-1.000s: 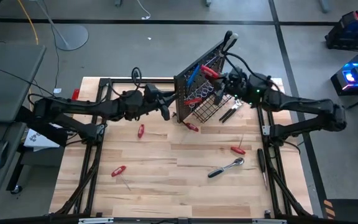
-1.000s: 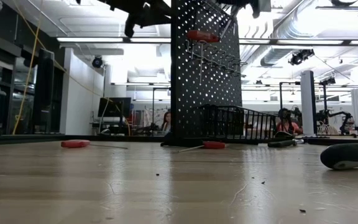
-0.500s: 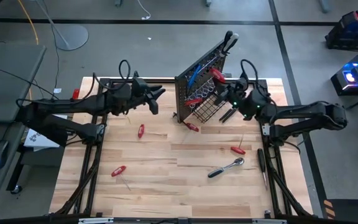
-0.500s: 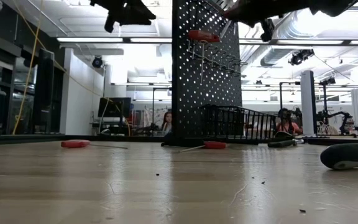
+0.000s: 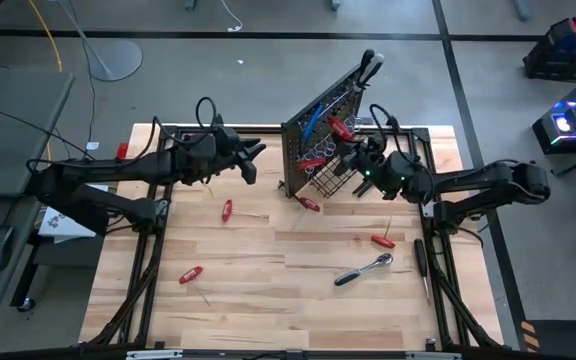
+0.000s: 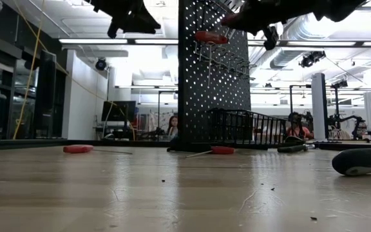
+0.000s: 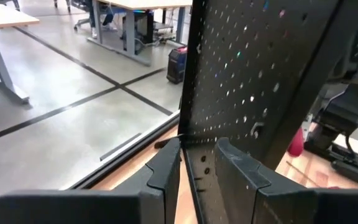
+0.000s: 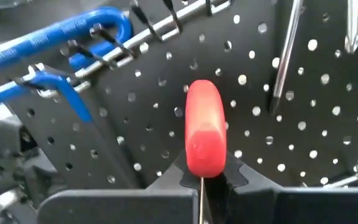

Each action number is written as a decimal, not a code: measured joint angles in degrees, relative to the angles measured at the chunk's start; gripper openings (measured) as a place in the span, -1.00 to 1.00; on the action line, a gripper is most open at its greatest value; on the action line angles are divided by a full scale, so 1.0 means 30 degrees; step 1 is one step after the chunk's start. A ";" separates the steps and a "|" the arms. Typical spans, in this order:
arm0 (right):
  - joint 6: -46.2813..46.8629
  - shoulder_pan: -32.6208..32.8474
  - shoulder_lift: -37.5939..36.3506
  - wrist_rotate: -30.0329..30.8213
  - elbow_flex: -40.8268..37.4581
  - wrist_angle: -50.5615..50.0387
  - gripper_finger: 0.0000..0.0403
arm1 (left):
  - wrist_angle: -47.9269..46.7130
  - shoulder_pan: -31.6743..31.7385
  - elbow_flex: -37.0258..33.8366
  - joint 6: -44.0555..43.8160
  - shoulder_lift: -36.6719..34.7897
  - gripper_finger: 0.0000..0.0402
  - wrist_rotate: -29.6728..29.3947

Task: Hang tools onto peg board
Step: Hang the red allen wrench on the peg board

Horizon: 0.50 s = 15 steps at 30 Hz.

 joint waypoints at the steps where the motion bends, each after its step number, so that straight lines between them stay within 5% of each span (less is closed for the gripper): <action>1: 0.0017 0.0090 -0.0029 0.0009 0.0000 0.0021 -1.00 | -0.0139 0.0003 -0.0075 -0.0002 0.0002 -0.57 -0.0007; 15: 0.0711 0.2272 -0.0051 0.1536 0.0007 -0.0436 -1.00 | -0.0284 0.0138 -0.0077 0.0005 0.0009 -0.57 -0.0080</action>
